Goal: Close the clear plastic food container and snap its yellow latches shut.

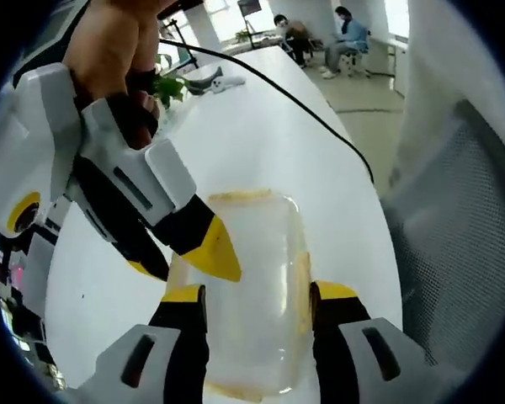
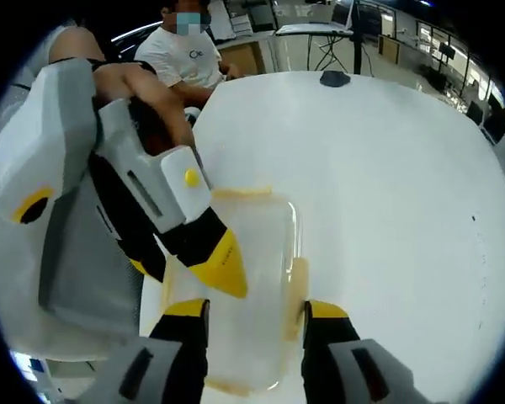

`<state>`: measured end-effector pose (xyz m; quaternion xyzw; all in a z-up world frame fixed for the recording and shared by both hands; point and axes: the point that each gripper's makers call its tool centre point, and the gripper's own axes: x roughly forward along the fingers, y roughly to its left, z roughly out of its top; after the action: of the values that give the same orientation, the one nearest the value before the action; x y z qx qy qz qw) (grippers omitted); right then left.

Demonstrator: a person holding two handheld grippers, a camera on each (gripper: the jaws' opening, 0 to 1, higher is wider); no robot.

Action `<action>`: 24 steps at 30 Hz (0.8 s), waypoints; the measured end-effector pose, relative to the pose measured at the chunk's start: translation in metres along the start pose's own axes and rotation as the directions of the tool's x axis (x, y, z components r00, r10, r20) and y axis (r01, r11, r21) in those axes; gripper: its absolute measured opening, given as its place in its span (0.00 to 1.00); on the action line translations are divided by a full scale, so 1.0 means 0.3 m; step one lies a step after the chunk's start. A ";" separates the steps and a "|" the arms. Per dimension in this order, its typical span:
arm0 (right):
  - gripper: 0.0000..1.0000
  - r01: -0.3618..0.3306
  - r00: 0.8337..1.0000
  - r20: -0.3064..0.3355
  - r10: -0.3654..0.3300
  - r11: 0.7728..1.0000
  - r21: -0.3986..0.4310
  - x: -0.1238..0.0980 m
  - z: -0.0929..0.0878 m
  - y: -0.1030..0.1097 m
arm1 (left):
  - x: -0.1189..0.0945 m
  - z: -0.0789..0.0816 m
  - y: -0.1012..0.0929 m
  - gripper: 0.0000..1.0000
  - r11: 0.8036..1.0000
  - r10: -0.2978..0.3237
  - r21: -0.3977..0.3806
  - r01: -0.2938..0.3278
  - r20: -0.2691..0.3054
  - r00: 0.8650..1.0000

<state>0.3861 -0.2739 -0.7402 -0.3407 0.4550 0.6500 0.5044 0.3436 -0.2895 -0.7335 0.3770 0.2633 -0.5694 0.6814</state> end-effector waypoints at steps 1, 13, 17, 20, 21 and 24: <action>0.41 -0.004 1.000 -0.013 0.004 1.000 0.001 0.001 0.000 0.002 | 0.000 -0.001 0.002 0.46 1.000 -0.004 0.020 0.004 -0.005 1.000; 0.41 -0.065 0.989 -0.127 0.070 0.997 0.040 0.016 -0.006 -0.002 | 0.000 -0.006 0.002 0.44 1.000 -0.028 0.011 0.028 -0.033 0.999; 0.39 -0.137 0.985 -0.097 0.145 0.987 0.085 0.026 -0.016 0.012 | -0.004 -0.008 -0.010 0.45 0.998 -0.039 0.042 0.041 -0.044 0.998; 0.39 -0.174 0.979 -0.090 0.184 0.979 0.111 0.041 -0.035 0.017 | 0.002 -0.020 -0.020 0.44 0.999 -0.037 0.038 0.038 -0.044 0.998; 0.40 -0.172 0.980 -0.079 0.180 0.980 0.097 0.036 -0.034 0.015 | -0.002 -0.020 -0.022 0.44 0.999 -0.035 0.030 0.036 -0.037 0.999; 0.40 -0.159 0.984 -0.067 0.166 0.983 0.088 0.036 -0.029 0.024 | 0.004 -0.018 -0.025 0.44 0.999 -0.021 0.039 0.022 -0.023 1.000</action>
<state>0.3761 -0.2789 -0.7510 -0.3053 0.5261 0.6566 0.4460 0.3369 -0.2863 -0.7393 0.3939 0.2640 -0.5774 0.6647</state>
